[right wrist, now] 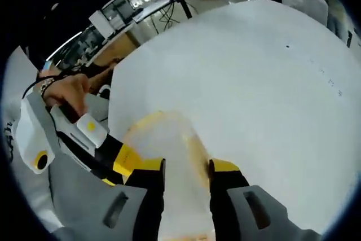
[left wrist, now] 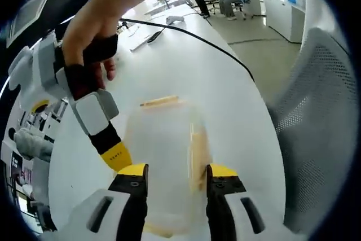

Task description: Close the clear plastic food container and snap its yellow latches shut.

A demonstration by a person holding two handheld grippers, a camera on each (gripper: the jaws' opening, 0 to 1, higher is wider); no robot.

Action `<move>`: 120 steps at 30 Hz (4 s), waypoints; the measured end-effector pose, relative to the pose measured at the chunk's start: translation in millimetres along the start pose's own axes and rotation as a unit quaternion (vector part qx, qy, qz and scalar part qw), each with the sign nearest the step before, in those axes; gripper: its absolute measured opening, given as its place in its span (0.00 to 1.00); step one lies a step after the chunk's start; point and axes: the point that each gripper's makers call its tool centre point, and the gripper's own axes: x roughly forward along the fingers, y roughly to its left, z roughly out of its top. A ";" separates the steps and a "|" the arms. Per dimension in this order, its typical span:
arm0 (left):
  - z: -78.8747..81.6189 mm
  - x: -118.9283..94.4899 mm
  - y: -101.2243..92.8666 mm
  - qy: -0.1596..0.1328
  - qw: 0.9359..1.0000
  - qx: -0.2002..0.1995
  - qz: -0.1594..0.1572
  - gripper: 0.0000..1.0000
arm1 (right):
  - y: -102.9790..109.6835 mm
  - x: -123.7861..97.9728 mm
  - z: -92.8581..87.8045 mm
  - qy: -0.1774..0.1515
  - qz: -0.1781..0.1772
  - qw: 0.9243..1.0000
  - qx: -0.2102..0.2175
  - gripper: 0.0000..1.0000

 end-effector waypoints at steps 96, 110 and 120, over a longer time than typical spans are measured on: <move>3.3 3.2 2.3 -0.015 1.000 0.003 0.018 0.31 | 7.3 -1.6 -9.3 0.092 0.062 0.990 -0.085 0.22; -1.3 -2.3 0.0 -0.023 1.000 0.005 0.017 0.31 | 6.9 1.7 -10.9 0.112 0.078 0.987 -0.082 0.19; 1.1 -2.0 -0.3 -0.019 1.000 0.006 0.024 0.33 | 11.6 -1.2 -7.9 0.120 0.040 0.984 -0.121 0.22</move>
